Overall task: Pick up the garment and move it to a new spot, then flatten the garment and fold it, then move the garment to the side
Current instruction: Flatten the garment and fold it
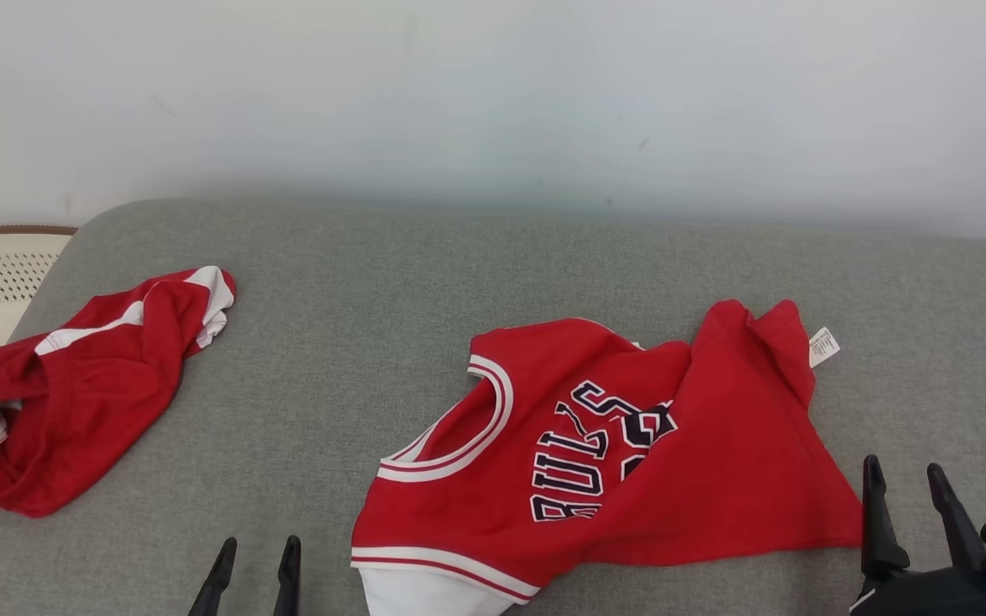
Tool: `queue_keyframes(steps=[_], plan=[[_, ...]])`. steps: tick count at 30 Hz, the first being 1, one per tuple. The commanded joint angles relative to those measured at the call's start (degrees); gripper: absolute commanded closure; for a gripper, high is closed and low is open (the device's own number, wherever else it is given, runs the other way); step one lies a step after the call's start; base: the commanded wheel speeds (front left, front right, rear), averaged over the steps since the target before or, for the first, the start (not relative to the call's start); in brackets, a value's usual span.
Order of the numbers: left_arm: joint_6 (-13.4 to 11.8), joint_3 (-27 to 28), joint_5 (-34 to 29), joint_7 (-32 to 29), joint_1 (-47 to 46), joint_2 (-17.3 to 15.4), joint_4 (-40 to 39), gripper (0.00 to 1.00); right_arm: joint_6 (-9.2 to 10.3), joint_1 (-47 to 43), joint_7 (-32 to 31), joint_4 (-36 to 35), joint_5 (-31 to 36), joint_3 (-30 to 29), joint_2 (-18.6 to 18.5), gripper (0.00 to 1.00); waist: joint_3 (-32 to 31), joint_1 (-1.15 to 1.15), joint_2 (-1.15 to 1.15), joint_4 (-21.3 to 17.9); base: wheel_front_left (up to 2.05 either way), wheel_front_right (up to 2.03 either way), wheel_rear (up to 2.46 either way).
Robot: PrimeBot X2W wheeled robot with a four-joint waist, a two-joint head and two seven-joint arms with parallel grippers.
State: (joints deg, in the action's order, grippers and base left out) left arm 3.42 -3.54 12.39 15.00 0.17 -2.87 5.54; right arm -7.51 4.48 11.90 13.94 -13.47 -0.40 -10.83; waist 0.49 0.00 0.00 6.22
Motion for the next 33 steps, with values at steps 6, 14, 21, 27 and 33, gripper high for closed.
queue_keyframes(steps=[6,14,21,27,33], plan=[[-0.6,1.6,-2.6,0.3,1.7,0.0,-0.8,0.00,0.04,-3.6,1.9,-4.5,2.0,-1.0,2.3,0.00,-1.1,0.00,0.00,0.3,0.00,0.00,0.00],[-1.4,4.1,-4.3,0.3,2.1,0.0,-1.8,0.00,0.04,-6.6,2.8,-5.6,1.2,-0.5,5.3,0.00,-1.9,0.00,0.00,-0.1,0.00,0.00,0.00],[-1.0,6.3,-4.3,0.3,1.9,0.0,-1.3,0.00,0.04,-6.3,3.2,-4.5,1.8,2.8,6.3,0.00,-2.4,0.00,0.00,-0.8,0.00,0.00,0.00],[-0.8,5.9,-4.7,0.3,1.6,0.0,-1.1,0.00,0.04,-5.3,3.3,-4.0,2.3,4.7,6.0,0.00,-2.6,0.00,0.00,-1.2,0.00,0.00,0.00],[-0.7,5.8,-4.9,0.3,2.1,0.0,-0.8,0.00,0.04,-4.8,3.3,-3.5,2.7,5.5,6.2,0.00,-2.6,0.00,0.00,-1.3,0.00,0.00,0.00]])
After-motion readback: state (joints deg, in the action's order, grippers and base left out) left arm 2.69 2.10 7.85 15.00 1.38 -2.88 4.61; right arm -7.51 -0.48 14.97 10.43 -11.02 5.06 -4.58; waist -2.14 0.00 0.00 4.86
